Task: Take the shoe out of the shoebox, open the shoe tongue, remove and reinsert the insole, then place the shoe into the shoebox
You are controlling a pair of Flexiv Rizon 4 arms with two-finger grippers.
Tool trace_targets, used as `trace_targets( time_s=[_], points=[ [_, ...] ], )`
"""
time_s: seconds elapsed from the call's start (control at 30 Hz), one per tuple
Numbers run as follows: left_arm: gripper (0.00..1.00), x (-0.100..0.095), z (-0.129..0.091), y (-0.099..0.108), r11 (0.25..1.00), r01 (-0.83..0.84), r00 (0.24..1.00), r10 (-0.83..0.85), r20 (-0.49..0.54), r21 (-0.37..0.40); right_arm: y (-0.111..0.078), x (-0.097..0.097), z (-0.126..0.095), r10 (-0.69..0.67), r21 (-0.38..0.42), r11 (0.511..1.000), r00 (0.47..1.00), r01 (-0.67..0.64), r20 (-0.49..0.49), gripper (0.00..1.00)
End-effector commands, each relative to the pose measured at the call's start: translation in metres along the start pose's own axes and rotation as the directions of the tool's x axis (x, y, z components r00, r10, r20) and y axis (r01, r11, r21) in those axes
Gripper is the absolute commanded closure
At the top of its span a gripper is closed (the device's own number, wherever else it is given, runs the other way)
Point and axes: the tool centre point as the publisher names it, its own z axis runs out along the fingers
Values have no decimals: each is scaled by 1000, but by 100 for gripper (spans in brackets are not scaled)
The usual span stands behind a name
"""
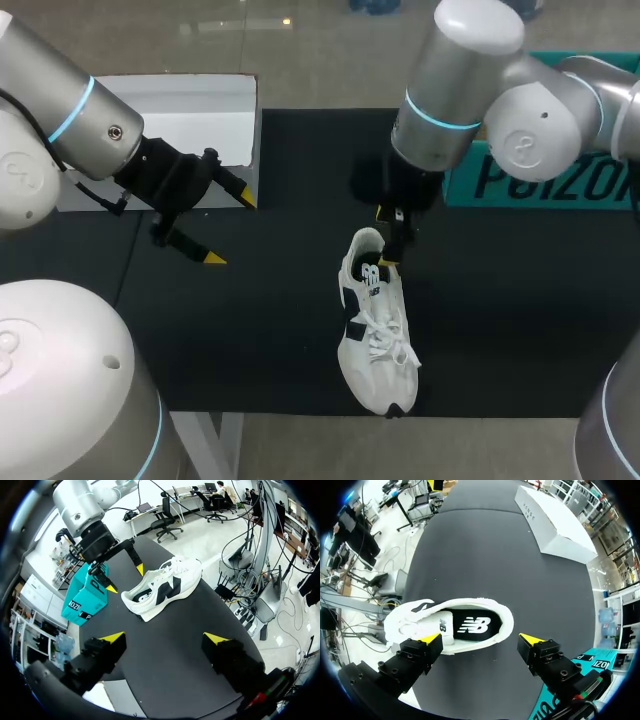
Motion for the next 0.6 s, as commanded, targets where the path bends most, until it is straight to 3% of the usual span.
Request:
trace_targets(
  time_s=[0.03, 0.27, 0.6],
  points=[
    [0, -1, 1, 0, 1000, 0, 1000, 0, -2, -3, 6, -9, -5, -6, 21, 1000, 1000, 6, -5, 0],
    [0, -1, 1, 0, 1000, 0, 1000, 0, -2, -3, 15, -23, 9, -42, 58, 997, 999, 43, -18, 0],
    [0, -1, 1, 0, 1000, 0, 1000, 0, -2, -3, 13, -34, 37, -64, 75, 995, 997, 68, -49, 0]
  ],
)
